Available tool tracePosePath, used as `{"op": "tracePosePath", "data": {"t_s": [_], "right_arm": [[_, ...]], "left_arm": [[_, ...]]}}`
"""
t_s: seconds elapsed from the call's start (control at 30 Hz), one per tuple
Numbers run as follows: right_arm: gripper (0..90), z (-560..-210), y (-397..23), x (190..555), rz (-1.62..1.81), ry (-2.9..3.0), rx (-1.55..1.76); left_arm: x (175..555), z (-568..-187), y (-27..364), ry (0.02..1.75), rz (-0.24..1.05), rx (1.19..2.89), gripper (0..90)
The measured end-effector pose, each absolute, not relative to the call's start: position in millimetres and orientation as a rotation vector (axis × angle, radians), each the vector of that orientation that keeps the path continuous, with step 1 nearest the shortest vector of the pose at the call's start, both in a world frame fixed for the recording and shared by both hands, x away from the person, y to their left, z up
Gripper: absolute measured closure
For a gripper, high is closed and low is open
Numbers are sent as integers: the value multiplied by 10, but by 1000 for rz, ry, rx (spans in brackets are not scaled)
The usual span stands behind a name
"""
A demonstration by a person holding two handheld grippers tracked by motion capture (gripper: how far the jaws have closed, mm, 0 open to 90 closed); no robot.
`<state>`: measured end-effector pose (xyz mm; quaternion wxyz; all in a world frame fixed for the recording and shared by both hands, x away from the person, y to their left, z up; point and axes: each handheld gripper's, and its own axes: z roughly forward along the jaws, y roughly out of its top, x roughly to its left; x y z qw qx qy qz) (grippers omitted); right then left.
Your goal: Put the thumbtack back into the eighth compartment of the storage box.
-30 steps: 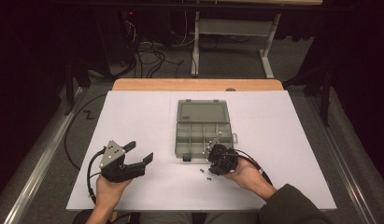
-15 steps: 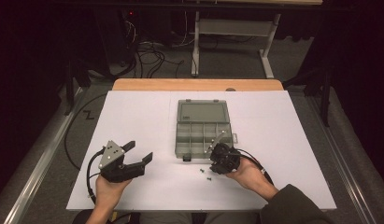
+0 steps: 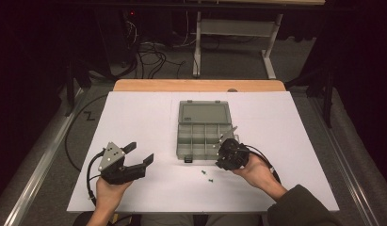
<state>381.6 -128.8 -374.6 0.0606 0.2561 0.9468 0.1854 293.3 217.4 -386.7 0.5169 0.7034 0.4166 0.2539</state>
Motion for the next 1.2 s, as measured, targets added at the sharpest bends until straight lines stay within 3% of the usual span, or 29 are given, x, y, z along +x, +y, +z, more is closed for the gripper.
{"op": "tracePosePath", "data": {"t_s": [1.2], "right_arm": [[835, -3567, -1501, 4078, 582, 2758, 913]], "left_arm": [[2936, -3871, 2161, 1000, 601, 1692, 238]]}}
